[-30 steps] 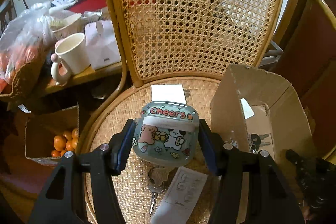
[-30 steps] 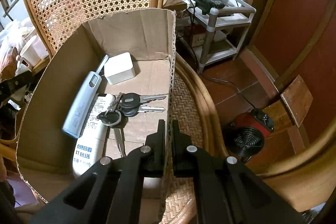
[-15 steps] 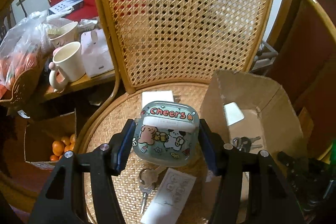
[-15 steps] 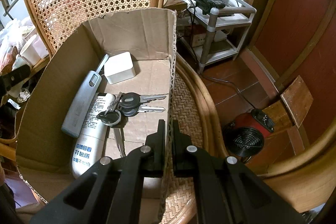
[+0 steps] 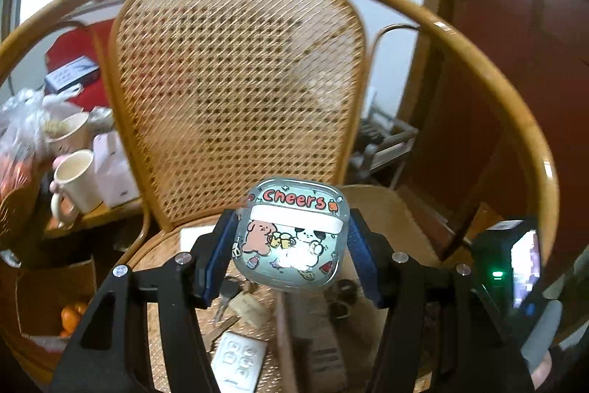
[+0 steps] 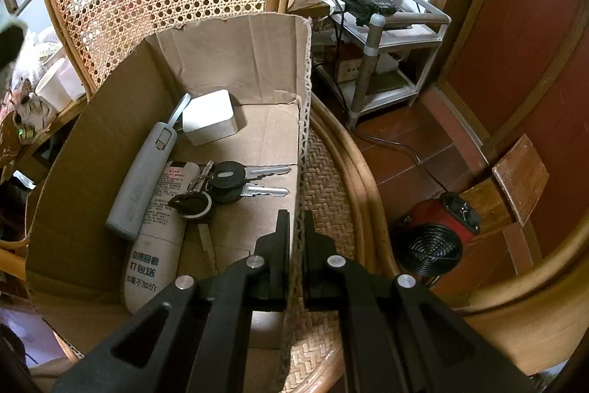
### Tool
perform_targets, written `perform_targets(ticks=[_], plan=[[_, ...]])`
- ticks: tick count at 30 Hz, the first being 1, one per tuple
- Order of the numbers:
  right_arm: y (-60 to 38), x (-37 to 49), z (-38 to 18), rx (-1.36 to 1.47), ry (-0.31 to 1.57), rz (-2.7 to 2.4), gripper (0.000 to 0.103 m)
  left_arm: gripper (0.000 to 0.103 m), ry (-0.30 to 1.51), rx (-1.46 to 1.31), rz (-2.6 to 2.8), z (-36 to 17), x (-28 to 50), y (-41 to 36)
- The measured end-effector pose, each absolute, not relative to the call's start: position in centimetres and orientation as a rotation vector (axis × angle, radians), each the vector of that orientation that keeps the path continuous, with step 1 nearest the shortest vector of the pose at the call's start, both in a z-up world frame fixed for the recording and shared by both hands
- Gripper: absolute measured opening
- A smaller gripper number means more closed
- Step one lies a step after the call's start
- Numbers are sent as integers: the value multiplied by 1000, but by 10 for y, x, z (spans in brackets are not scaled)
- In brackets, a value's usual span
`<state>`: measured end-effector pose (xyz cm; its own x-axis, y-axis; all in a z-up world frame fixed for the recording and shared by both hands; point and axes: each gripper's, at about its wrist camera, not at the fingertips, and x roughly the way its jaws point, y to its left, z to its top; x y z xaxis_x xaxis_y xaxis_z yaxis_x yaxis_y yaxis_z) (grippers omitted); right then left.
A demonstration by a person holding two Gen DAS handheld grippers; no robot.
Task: Organize rigid objects
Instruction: 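Carry the earbud case into the box and open the left gripper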
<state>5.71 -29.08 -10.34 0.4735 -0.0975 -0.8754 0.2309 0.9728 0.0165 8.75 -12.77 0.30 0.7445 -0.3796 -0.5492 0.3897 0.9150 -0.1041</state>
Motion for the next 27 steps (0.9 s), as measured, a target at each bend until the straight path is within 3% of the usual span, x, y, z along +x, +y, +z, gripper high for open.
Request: perform_targets(ticks=[27], plan=[[-291,58,-104,135,1061,-199,7,59,857,36,-507,-40,95,-156]])
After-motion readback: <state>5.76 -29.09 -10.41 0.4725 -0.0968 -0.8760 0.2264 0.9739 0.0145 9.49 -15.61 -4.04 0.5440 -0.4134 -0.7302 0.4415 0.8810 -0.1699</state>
